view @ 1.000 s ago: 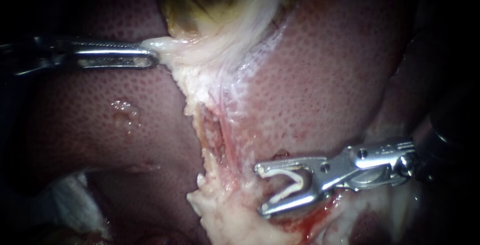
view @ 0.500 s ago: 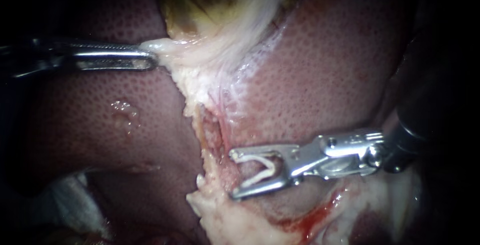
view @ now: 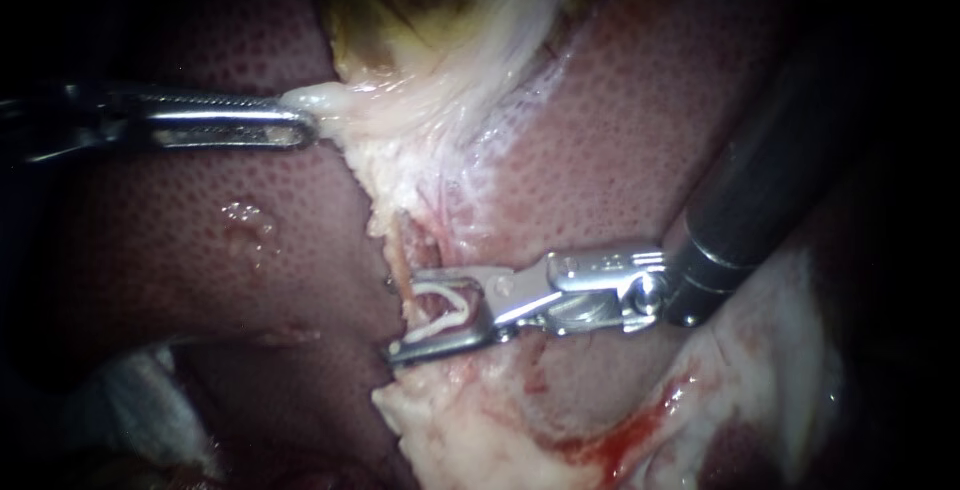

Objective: Clipping first clip left tube

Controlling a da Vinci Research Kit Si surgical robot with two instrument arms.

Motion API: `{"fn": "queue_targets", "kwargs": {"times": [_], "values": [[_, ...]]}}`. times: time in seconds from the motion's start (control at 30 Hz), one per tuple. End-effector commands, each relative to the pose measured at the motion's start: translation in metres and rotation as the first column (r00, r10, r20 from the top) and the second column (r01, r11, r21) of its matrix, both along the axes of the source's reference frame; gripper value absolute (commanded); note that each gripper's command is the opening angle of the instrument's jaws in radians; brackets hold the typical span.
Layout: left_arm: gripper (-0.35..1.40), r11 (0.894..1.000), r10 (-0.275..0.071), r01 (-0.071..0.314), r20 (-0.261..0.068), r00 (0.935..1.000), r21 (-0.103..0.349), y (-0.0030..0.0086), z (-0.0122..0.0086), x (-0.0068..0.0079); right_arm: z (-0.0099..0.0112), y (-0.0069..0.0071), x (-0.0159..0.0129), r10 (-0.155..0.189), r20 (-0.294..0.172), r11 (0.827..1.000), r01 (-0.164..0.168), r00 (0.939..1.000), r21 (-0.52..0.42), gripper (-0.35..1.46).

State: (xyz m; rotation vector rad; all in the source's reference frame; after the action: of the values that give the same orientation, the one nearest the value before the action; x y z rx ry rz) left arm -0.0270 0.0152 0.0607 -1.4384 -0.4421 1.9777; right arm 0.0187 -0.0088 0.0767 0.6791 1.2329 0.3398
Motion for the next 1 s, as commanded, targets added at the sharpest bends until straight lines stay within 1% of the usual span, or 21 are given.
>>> {"fn": "queue_targets", "kwargs": {"times": [0.03,0.2,0.3,0.37,0.57,0.87,1.0], "values": [[-0.35,1.000,0.000,0.000,0.000,1.0000,0.000,0.0000,0.0000,-0.0001,0.0001,0.0001,0.0000,-0.001,0.000,1.000,0.001,1.0000,0.000,0.57],[-0.35,1.000,0.001,-0.001,0.001,1.0000,0.000,-0.0001,0.0000,-0.0002,0.0003,0.0002,0.0001,-0.003,-0.003,1.000,0.003,1.0000,-0.005,0.57],[-0.35,1.000,0.001,-0.001,0.000,1.0000,0.000,-0.0001,-0.0001,-0.0003,0.0003,0.0002,0.0003,-0.011,-0.007,1.000,0.011,0.9999,0.004,0.56],[-0.35,1.000,0.002,-0.002,0.002,1.0000,0.000,-0.0002,0.0000,-0.0004,0.0005,0.0000,0.0005,-0.022,-0.013,1.000,0.022,0.9997,0.013,0.54],[-0.35,1.000,0.003,-0.003,0.002,1.0000,-0.001,-0.0003,0.0002,-0.0007,0.0014,-0.0010,0.0015,-0.037,-0.018,0.999,0.038,0.9991,0.032,0.52],[-0.35,1.000,0.004,-0.004,0.003,1.0000,-0.002,-0.0004,0.0004,-0.0010,0.0025,-0.0017,0.0020,-0.049,-0.019,0.997,0.050,0.9986,0.051,0.48],[-0.35,1.000,0.004,-0.004,0.003,1.0000,-0.002,-0.0004,0.0004,-0.0010,0.0027,-0.0019,0.0020,-0.052,-0.021,0.997,0.053,0.9984,0.050,0.41]]}}
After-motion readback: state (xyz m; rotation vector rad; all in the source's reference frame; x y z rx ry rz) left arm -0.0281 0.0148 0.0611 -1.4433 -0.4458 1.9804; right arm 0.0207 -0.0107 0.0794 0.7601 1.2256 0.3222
